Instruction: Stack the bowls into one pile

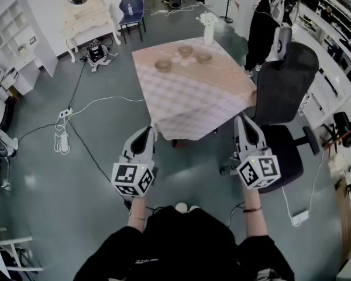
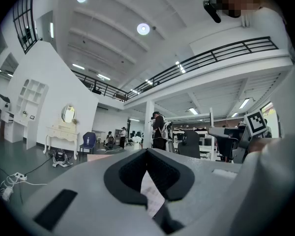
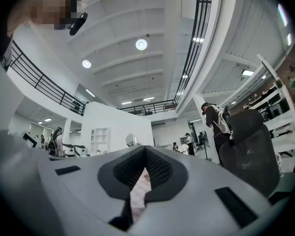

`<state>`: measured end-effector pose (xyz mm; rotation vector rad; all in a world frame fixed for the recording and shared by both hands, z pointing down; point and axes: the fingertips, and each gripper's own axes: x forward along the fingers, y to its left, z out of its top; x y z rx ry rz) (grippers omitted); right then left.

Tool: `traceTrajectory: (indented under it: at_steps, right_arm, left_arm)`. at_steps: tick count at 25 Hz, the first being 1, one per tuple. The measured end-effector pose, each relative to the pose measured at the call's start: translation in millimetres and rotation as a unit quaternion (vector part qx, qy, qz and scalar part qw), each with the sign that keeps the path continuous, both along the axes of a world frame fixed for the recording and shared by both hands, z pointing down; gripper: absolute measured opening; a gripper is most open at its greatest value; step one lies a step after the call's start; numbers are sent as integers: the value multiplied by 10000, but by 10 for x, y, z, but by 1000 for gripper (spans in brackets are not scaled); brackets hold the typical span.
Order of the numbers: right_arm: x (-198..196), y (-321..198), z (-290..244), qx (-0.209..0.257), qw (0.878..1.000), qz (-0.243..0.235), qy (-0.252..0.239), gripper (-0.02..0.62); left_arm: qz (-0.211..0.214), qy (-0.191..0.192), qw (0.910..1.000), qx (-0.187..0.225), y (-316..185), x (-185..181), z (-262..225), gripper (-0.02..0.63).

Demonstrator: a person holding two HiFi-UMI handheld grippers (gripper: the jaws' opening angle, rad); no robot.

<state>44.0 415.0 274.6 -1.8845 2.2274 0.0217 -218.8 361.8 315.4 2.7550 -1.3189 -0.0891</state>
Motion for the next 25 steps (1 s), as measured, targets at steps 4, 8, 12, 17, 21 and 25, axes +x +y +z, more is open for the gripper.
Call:
traceTrajectory:
  at_steps: [4,8,12,17,21,25]
  right_arm:
    - [101,-50,36,-24,10000,-15,-12,-8]
    - [180,-138,66,-60,10000,-10,20,-8]
    - [335,-237,61,-73,9999,-55,-88,-8]
    - [516,-370,180,-80,9998,-132,-154,-8]
    - [568,-466,241,-155,9995,-181,-224,-8]
    - [502,-640,334,-217,9988,-334,-297,-8]
  left_arm:
    - [-28,6,10000,-24,-30,99,8,-3]
    - [-64,26,10000,-40,-106,162,16,-3]
    - [-117,45,9999,-44,-203,276,-12,-3]
    - [-186,24,9998,-30,-310,415,71,-3]
    - [-212,-21,9996,-158,-324,507,172,-3]
    - [-273,-52,9992,-304,-466,514,283,-3]
